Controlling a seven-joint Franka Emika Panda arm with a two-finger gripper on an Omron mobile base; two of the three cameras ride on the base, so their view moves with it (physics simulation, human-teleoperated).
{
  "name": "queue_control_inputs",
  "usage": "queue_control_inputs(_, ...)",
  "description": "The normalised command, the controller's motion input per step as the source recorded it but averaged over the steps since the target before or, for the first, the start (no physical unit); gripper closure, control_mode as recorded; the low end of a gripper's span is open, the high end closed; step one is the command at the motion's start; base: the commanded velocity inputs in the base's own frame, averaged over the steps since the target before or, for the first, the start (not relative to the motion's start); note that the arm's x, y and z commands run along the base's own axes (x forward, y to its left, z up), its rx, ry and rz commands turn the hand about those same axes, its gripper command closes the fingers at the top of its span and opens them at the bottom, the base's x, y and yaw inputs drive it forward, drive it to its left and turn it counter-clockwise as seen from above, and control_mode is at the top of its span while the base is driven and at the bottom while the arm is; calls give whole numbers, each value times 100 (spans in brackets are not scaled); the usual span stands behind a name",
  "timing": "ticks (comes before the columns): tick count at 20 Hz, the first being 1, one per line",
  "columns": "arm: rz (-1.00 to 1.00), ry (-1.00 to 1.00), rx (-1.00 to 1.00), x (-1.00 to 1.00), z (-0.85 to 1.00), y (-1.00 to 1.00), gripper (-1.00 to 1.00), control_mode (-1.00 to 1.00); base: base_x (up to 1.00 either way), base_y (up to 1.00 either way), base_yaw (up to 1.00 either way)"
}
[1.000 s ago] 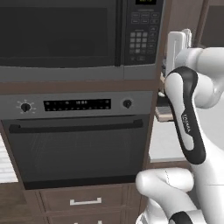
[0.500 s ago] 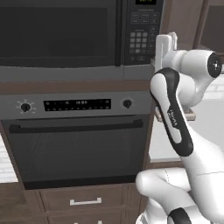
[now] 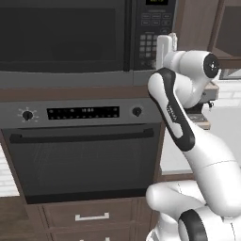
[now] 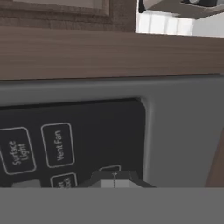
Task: Open the microwave, place the bowl with waffle inside the microwave, then close the microwave door and turn it on.
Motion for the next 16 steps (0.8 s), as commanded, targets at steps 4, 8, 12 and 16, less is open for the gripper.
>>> queue_control_inputs(4, 0, 0, 0, 62, -15, 0, 100, -100, 0, 0, 0)
queue_control_inputs(8, 0, 0, -3, 83, -34, 1, 100, -100, 0, 0, 0)
queue_control_inputs(12, -8, 2, -21, 100, -66, 29, 100, -100, 0, 0, 0)
queue_control_inputs(16, -12, 0, -27, 100, -88, 34, 100, -100, 0, 0, 0)
